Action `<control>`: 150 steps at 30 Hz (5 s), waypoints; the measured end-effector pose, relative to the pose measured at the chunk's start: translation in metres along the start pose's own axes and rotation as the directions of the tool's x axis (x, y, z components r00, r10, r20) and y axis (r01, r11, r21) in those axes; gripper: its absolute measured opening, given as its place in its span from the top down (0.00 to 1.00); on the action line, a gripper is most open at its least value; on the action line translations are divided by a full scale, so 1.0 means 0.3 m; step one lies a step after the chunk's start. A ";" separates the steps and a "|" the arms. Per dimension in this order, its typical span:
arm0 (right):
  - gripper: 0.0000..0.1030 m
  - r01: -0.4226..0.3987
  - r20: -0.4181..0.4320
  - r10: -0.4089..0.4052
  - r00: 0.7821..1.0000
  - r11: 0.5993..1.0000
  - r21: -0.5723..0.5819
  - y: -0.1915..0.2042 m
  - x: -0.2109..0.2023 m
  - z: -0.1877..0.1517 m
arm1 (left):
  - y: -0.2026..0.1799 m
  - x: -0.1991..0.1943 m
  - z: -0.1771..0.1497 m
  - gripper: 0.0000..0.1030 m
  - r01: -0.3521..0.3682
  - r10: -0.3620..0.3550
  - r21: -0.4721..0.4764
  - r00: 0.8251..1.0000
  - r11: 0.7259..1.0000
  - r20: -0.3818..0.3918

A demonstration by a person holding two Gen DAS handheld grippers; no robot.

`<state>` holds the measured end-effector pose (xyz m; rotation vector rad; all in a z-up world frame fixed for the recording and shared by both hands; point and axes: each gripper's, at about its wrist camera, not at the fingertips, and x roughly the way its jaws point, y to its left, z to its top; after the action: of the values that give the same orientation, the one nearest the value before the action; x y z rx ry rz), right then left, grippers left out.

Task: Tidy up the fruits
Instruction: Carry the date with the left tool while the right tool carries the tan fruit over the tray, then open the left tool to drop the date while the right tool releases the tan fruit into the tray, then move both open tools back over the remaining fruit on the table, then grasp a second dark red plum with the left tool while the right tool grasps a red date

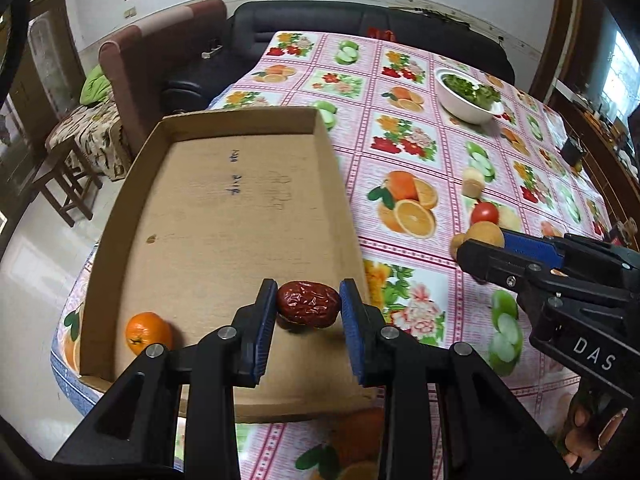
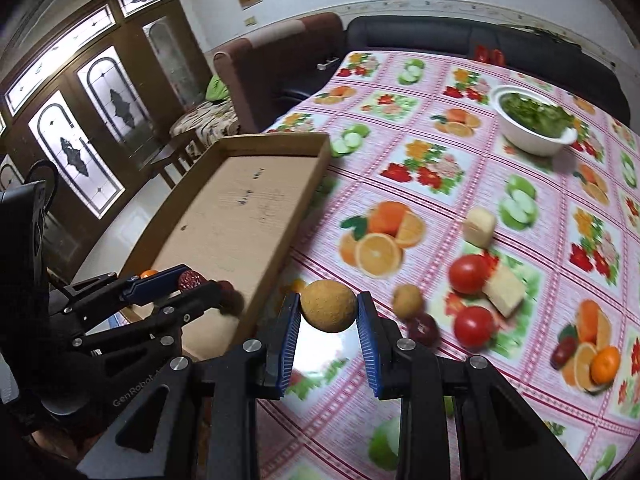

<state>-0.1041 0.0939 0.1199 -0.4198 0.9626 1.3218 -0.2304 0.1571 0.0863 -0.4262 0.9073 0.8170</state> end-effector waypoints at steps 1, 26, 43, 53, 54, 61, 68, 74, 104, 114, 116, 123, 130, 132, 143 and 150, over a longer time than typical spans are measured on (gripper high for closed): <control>0.72 -0.007 -0.001 0.007 1.000 1.000 -0.004 0.010 0.007 0.008 | 0.007 0.000 -0.001 0.72 -0.001 0.001 -0.003 1.000 1.000 -0.001; 0.72 -0.109 -0.051 0.105 0.993 0.991 -0.074 0.189 0.158 0.106 | 0.252 0.053 0.012 0.71 -0.063 0.060 -0.131 0.998 0.989 -0.024; 0.72 -0.106 -0.178 0.084 0.980 0.987 -0.122 0.273 0.434 0.142 | 0.273 0.169 0.003 0.71 -0.111 0.102 -0.101 0.990 0.989 -0.094; 0.68 -0.106 -0.179 0.083 0.980 0.987 -0.122 0.276 0.422 0.145 | 0.295 0.152 0.004 0.57 -0.106 0.092 -0.132 0.990 0.986 -0.107; 0.67 -0.109 -0.172 0.087 0.981 0.987 -0.120 0.274 0.413 0.148 | 0.296 0.147 0.003 0.57 -0.106 0.092 -0.135 0.990 0.985 -0.105; 0.65 -0.113 -0.111 0.102 0.989 0.989 -0.100 0.238 0.300 0.145 | 0.285 0.085 0.005 0.56 -0.107 0.099 -0.150 0.993 0.983 -0.064; 0.62 -0.112 -0.043 0.110 0.993 0.993 -0.028 0.143 0.155 0.093 | 0.245 0.031 0.018 0.52 -0.083 0.079 -0.153 0.996 0.985 -0.030; 0.60 -0.078 -0.017 0.079 0.997 0.997 0.027 0.046 0.059 0.019 | 0.176 -0.002 0.017 0.52 -0.054 0.053 -0.123 0.999 0.991 -0.012; 0.56 0.123 0.010 -0.131 0.991 0.947 0.296 -0.403 -0.212 -0.303 | -0.223 -0.013 -0.054 0.52 0.146 -0.140 0.061 0.986 0.987 -0.094; 0.56 0.177 0.000 -0.190 0.982 0.914 0.364 -0.491 -0.238 -0.362 | -0.292 0.042 -0.058 0.52 0.231 -0.223 0.048 0.966 0.972 -0.134; 0.56 0.184 0.000 -0.197 0.980 0.913 0.365 -0.498 -0.234 -0.363 | -0.303 0.056 -0.054 0.52 0.241 -0.233 0.043 0.962 0.970 -0.142; 0.56 0.178 -0.005 -0.190 0.982 0.909 0.377 -0.518 -0.210 -0.362 | -0.337 0.100 -0.025 0.52 0.261 -0.254 0.031 0.955 0.965 -0.155; 0.56 0.186 0.002 -0.204 0.979 0.899 0.397 -0.555 -0.197 -0.342 | -0.386 0.157 -0.004 0.52 0.308 -0.302 0.008 0.939 0.951 -0.165; 0.56 0.187 0.002 -0.205 0.979 0.897 0.400 -0.566 -0.188 -0.333 | -0.401 0.180 0.003 0.52 0.318 -0.313 0.001 0.934 0.948 -0.174; 0.56 0.212 -0.011 -0.226 0.974 0.896 0.390 -0.620 -0.109 -0.269 | -0.448 0.258 0.047 0.56 0.334 -0.328 0.000 0.928 0.943 -0.176; 0.59 0.287 -0.020 -0.296 0.955 0.904 0.316 -0.604 -0.054 -0.216 | -0.433 0.245 0.041 0.75 0.357 -0.351 0.020 0.925 0.934 -0.149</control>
<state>0.0438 -0.0090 0.0500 -0.2828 1.0230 0.8807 -0.0975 0.1153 0.0318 -0.5940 0.9453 0.4357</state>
